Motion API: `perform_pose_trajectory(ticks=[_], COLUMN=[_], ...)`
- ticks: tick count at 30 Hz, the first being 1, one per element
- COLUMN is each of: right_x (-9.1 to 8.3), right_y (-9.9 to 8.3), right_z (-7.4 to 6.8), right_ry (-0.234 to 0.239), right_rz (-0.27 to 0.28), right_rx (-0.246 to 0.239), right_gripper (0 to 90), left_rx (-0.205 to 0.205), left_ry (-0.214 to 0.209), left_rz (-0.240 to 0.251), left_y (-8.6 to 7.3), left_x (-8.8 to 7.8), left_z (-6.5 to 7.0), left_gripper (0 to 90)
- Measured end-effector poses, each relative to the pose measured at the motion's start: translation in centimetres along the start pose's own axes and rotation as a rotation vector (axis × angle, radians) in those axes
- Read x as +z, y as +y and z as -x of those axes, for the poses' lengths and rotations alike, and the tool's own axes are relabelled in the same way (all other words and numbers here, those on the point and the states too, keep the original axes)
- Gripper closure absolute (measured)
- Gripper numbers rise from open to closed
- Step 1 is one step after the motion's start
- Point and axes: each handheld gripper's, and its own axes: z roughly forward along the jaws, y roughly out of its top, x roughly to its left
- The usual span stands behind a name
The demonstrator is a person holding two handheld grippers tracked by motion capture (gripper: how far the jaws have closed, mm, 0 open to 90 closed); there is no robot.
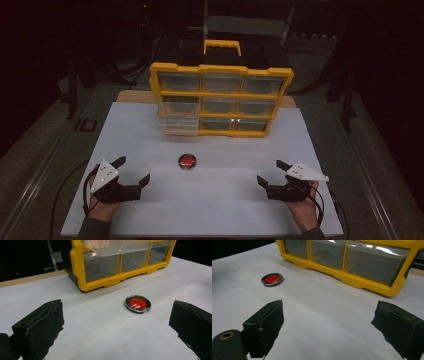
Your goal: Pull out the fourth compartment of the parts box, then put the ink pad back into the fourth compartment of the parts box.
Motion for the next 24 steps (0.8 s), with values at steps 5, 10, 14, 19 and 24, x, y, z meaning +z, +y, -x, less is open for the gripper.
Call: perform_pose_trajectory(ticks=[5,10,14,19,24], right_x=[0.3,0.4,1.1,1.9,2.7], right_y=[0.9,1.4,2.3,2.8,3.7], right_z=[-0.1,-0.2,-0.6,-1.0,-1.6], right_ry=[0.019,0.025,0.043,0.057,0.079], right_rz=[0.008,0.007,-0.006,-0.026,-0.047], right_rx=[-0.004,-0.001,-0.010,-0.020,-0.028], right_gripper=[8.6,8.6,8.6,8.6,8.3], left_rx=[0.002,-0.004,-0.010,-0.017,-0.014], left_ry=[0.001,0.000,-0.002,0.000,0.005], left_rz=[-0.011,-0.012,-0.009,-0.003,-0.003], left_y=[0.0,0.0,-0.1,0.0,0.0], left_x=[0.2,0.3,0.3,0.3,0.3], left_z=[0.0,0.0,-0.1,-0.2,-0.2], left_gripper=[0.0,0.0,0.0,0.0,0.0])
